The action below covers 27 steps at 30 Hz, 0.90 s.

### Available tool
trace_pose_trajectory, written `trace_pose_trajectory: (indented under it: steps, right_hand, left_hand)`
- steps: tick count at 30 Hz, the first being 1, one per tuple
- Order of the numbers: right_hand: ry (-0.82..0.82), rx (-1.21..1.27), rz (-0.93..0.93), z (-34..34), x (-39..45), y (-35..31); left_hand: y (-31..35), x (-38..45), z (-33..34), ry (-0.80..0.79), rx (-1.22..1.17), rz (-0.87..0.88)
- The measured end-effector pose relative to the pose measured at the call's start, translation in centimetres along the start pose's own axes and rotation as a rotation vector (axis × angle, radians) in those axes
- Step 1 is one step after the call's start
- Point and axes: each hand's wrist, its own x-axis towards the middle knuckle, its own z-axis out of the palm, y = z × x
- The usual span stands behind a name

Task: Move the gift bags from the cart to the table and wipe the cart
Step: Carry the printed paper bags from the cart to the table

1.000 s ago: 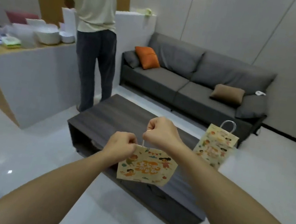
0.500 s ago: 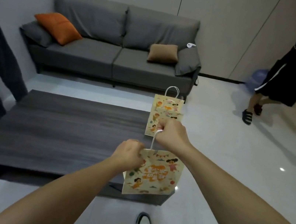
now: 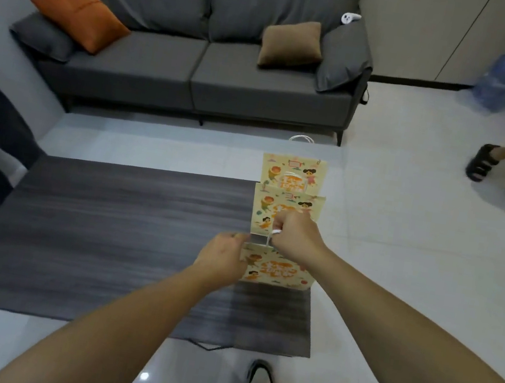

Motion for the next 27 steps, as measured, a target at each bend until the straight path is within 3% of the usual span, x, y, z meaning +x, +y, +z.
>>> trace_pose_trajectory:
  steps: [5, 10, 19, 27]
  right_hand:
    - [-0.054, -0.089, 0.062, 1.4, 4.5, 0.4]
    - [0.034, -0.219, 0.101, 1.8, 7.5, 0.6]
    - [0.015, -0.218, 0.285, 0.8, 9.6, 1.0]
    - [0.119, -0.100, 0.333, 0.7, 9.8, 0.6]
  left_hand:
    - [-2.3, 2.3, -0.3, -0.051, -0.036, -0.107]
    - [-4.5, 5.2, -0.8, -0.083, -0.058, -0.119]
    - [-5.0, 10.9, -2.5, -0.126, -0.074, 0.065]
    - [-4.3, 13.7, -1.8, -0.404, -0.065, 0.110]
